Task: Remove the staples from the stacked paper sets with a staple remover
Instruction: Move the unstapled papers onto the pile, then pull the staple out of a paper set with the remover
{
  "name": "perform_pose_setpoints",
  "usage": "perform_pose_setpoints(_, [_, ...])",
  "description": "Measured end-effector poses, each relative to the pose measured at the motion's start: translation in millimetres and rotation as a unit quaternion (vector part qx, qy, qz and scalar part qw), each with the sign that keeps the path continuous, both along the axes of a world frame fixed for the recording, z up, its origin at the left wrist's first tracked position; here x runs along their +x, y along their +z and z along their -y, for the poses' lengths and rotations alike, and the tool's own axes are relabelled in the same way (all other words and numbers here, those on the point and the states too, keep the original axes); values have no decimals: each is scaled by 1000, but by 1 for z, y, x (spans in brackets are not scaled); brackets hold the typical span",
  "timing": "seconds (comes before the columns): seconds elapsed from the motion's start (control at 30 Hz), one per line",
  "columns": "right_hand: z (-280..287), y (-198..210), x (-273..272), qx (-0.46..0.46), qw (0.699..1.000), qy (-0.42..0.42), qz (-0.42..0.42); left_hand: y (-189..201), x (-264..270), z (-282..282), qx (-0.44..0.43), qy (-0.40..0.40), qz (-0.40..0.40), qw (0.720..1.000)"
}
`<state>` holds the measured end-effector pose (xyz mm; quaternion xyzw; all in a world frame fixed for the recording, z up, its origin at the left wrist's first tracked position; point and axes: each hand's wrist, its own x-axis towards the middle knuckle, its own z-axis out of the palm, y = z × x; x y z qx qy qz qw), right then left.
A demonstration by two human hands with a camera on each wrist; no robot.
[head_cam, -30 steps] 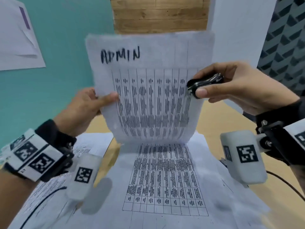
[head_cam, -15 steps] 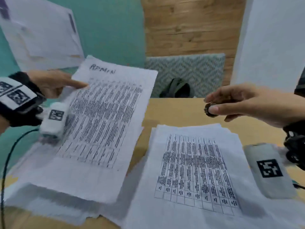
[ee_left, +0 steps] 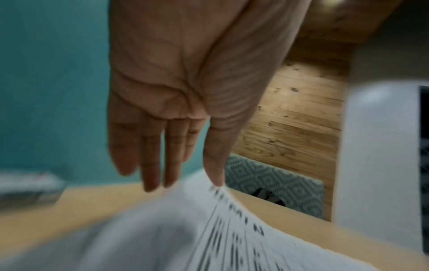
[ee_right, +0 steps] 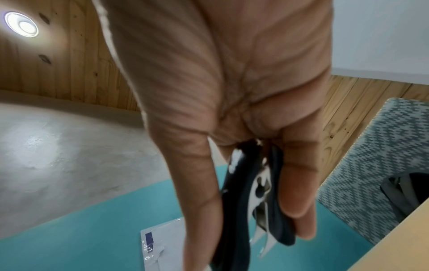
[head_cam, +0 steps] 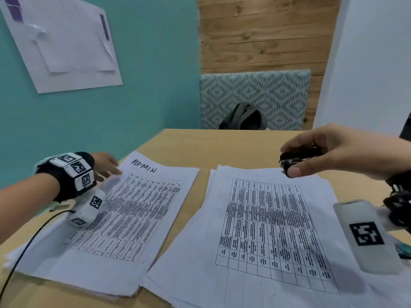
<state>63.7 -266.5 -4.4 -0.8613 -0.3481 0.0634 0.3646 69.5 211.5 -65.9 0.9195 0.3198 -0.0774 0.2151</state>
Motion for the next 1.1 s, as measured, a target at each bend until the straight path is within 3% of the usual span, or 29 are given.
perform_pose_setpoints(0.13, [-1,1,-4,-46,999,-22,15,48,-2,49,189,-98,-7,977])
perform_pose_setpoints(0.23, [2,2,-2,-63,996,-68,1,77,10,99,116,-190,-16,975])
perform_pose_setpoints(0.33, [6,3,-1,-112,988,-108,-6,77,27,167,60,-301,-30,951])
perform_pose_setpoints(0.5, [16,9,-1,-162,974,-156,10,32,74,258,128,-421,-89,894])
perform_pose_setpoints(0.6, [22,13,-1,-161,972,-170,14,7,96,285,196,-448,-57,870])
perform_pose_setpoints(0.7, [27,15,1,-143,973,-181,19,-3,112,291,200,-453,-65,867])
perform_pose_setpoints(1.1, [35,14,10,-116,976,-184,15,-18,143,276,100,-460,-50,881])
